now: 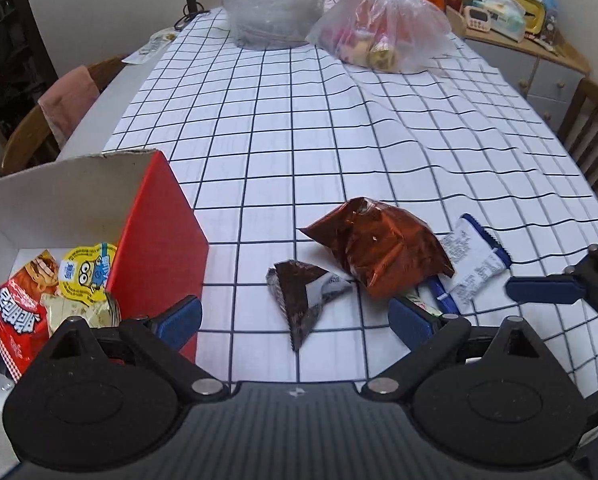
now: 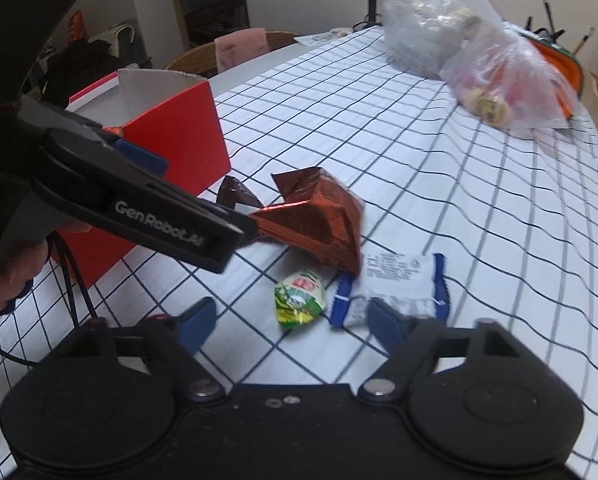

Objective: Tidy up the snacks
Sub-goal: 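Move both tools back toward the brown wrappers left on the table, then grasp the dark chocolate wrapper with the left tool while the right tool grasps the green candy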

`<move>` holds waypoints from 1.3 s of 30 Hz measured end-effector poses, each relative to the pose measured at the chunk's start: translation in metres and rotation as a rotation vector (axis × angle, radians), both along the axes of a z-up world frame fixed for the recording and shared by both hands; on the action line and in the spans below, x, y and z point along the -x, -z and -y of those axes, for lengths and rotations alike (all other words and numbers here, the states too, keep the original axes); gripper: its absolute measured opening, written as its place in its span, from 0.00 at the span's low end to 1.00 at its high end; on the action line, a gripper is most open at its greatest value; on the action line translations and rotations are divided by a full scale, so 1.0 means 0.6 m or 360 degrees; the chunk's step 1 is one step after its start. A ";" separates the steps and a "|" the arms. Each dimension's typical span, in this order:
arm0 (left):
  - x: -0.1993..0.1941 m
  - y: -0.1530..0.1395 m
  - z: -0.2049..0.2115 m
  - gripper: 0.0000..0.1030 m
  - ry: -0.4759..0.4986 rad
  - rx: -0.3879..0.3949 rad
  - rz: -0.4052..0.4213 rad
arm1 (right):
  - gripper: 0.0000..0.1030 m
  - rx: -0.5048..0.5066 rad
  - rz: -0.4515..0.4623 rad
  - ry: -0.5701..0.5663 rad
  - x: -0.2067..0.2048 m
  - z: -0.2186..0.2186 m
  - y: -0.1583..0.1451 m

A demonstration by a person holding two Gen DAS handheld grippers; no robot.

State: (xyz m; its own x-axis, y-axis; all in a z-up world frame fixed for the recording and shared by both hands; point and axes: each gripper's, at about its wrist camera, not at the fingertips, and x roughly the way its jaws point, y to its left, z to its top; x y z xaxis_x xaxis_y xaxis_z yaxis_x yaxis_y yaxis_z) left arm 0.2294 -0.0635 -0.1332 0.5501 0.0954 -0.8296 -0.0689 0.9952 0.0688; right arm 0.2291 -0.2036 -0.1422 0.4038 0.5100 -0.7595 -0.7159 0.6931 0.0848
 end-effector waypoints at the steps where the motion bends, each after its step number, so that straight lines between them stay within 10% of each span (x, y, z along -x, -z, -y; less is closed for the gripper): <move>1: -0.004 0.002 -0.001 0.97 -0.0001 -0.0007 -0.0006 | 0.73 -0.0002 -0.0003 -0.0006 -0.005 -0.004 0.002; 12: -0.032 0.014 0.002 0.88 0.0023 -0.0014 -0.0066 | 0.53 0.0027 -0.0076 -0.0081 -0.041 -0.036 0.025; 14: -0.039 0.016 0.004 0.65 0.0043 0.0018 -0.0115 | 0.46 0.0065 -0.0075 -0.0105 -0.042 -0.040 0.030; 39: -0.066 0.055 -0.034 0.23 -0.0079 0.0157 -0.0306 | 0.27 0.0181 -0.0041 -0.0066 -0.026 -0.051 0.025</move>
